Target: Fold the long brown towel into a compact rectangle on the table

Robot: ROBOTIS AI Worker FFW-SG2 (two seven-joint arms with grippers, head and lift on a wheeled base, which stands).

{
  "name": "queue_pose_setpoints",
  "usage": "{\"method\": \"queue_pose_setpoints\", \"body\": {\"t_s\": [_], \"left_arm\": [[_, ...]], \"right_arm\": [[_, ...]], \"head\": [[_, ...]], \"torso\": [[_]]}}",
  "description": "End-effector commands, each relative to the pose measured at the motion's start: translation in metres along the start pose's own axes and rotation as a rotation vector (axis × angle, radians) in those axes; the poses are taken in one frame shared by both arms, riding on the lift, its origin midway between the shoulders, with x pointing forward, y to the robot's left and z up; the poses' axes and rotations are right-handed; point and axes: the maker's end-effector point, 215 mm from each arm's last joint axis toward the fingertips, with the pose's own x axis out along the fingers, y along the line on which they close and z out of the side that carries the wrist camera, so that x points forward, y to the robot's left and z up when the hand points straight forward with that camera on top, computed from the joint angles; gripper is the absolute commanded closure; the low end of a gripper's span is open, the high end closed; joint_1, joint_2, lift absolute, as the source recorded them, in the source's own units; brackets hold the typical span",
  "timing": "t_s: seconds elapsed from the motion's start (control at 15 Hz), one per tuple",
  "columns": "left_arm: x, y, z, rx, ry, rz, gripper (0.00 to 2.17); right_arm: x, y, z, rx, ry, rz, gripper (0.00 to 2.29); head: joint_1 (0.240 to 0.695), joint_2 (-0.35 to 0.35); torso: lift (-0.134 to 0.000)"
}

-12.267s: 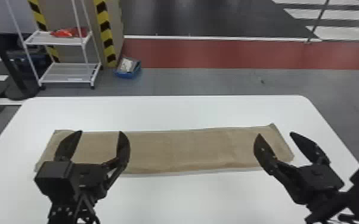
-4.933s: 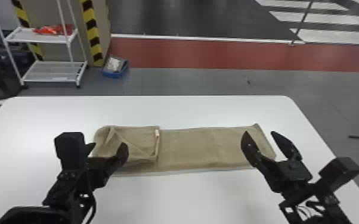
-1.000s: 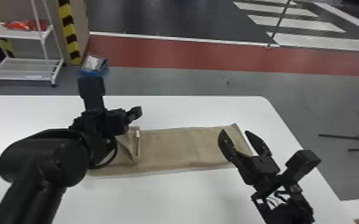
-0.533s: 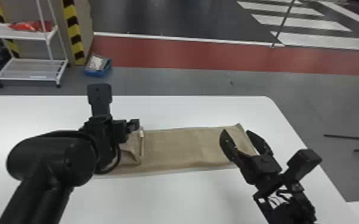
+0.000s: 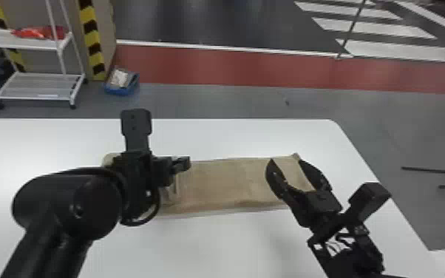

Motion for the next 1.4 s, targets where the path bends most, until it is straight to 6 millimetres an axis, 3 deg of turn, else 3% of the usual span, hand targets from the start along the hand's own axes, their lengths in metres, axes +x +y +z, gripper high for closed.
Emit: {"method": "queue_pose_setpoints", "body": {"t_s": [0.0,0.2,0.47,0.6,0.73,1.07,1.2,1.33], "left_arm": [[-0.001,-0.02,0.009,-0.077,-0.021,-0.081,0.46],[0.008,-0.011,0.016,-0.121,-0.044,-0.06,0.46],[0.018,0.03,0.021,-0.096,-0.084,0.096,0.46],[0.017,0.041,0.018,-0.033,-0.079,0.164,0.46],[0.013,0.016,0.016,-0.061,-0.057,0.083,0.46],[-0.001,-0.05,-0.001,-0.203,0.064,-0.175,0.46],[0.0,-0.049,-0.003,-0.212,0.069,-0.175,0.46],[0.005,-0.032,0.009,-0.247,0.028,-0.127,0.46]], "right_arm": [[-0.001,0.0,-0.001,0.0,0.002,0.0,0.11],[0.0,0.001,-0.001,0.001,0.002,0.001,0.11],[0.0,0.001,0.0,0.0,0.001,0.002,0.11],[0.0,0.001,-0.001,0.002,0.002,0.001,0.11],[0.001,0.003,-0.002,0.005,0.002,0.003,0.11],[-0.001,0.002,-0.003,0.007,0.002,0.0,0.11],[-0.001,0.004,-0.004,0.007,0.003,0.003,0.11],[-0.001,0.003,-0.004,0.007,0.003,0.003,0.11]], "head": [[0.695,-0.19],[0.695,-0.208],[0.695,-0.187],[0.695,-0.168],[0.695,-0.152],[0.695,-0.198],[0.695,-0.232],[0.695,-0.236]], "torso": [[-0.12],[-0.12],[-0.12],[-0.12],[-0.12],[-0.12],[-0.12],[-0.12]]}}
